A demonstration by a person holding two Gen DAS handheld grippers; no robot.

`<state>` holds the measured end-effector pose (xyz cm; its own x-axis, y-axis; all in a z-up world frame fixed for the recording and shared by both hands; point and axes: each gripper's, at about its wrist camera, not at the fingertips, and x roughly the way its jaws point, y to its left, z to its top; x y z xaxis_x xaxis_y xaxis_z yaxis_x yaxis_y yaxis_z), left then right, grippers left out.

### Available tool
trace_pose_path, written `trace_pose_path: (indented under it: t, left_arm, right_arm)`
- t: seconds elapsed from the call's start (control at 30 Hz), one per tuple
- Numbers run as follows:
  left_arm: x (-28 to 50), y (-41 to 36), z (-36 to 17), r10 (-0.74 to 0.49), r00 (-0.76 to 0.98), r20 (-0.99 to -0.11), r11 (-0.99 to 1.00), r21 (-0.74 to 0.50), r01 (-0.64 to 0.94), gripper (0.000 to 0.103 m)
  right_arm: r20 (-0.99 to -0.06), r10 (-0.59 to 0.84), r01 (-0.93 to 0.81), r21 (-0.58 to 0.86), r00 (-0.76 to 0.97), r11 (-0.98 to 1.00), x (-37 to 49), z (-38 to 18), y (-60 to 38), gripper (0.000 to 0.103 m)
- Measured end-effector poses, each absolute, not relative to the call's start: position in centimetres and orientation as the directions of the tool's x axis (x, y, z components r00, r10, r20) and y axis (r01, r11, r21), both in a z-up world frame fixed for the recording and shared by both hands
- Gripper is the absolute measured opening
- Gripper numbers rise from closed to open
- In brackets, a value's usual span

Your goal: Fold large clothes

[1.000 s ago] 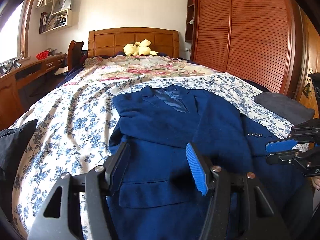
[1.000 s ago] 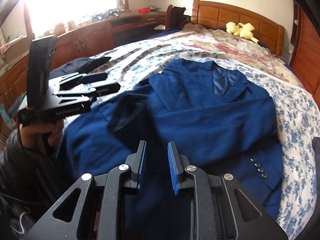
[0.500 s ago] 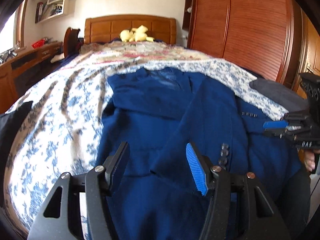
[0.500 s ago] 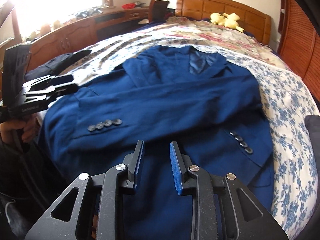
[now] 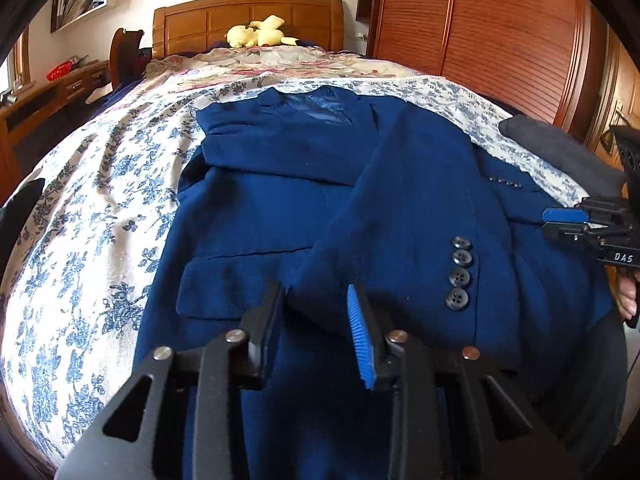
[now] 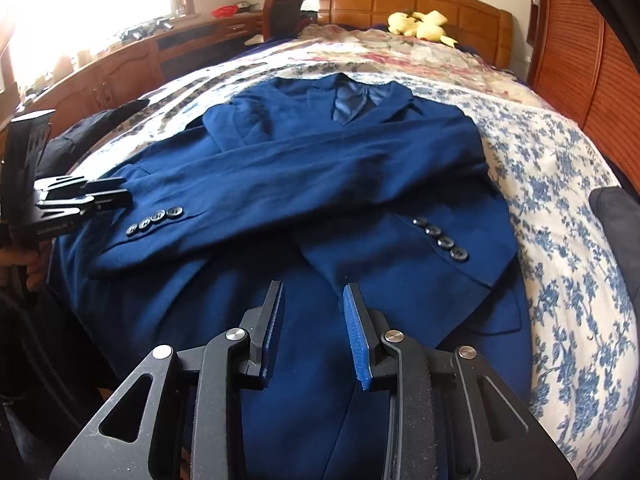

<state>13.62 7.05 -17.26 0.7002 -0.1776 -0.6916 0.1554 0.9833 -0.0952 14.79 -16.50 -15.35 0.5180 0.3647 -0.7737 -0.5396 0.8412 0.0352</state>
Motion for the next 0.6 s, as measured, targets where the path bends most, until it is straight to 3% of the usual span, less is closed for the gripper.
trace_pose_path:
  t: [0.03, 0.17, 0.37, 0.53, 0.6]
  left_arm:
    - [13.6, 7.2, -17.1, -0.168, 0.71, -0.684, 0.985, -0.092, 0.144, 0.007]
    - [12.9, 7.4, -15.2, -0.141, 0.775, -0.616, 0.99, -0.083, 0.115, 0.003]
    - [12.9, 8.4, -11.1, -0.106, 0.831, -0.545, 0.994, -0.065, 0.084, 0.003]
    - [13.2, 10.0, -10.4, -0.092, 0.821, -0.564, 0.994, -0.094, 0.047, 0.006]
    - [12.7, 10.8, -10.1, -0.074, 0.821, -0.567, 0.995, -0.093, 0.026, 0.012]
  right_arm:
    - [-0.772, 0.368, -0.54, 0.038, 0.519, 0.841, 14.7, -15.4, -16.5, 0.03]
    - [-0.765, 0.38, -0.539, 0.051, 0.52, 0.841, 14.3, -15.3, -16.7, 0.031]
    - [-0.748, 0.38, -0.52, 0.054, 0.545, 0.853, 13.7, -14.1, -18.0, 0.031]
    - [-0.728, 0.371, -0.503, 0.041, 0.576, 0.863, 12.8, -12.6, -19.3, 0.031]
    - [-0.718, 0.371, -0.494, 0.042, 0.59, 0.868, 12.3, -11.9, -20.0, 0.031]
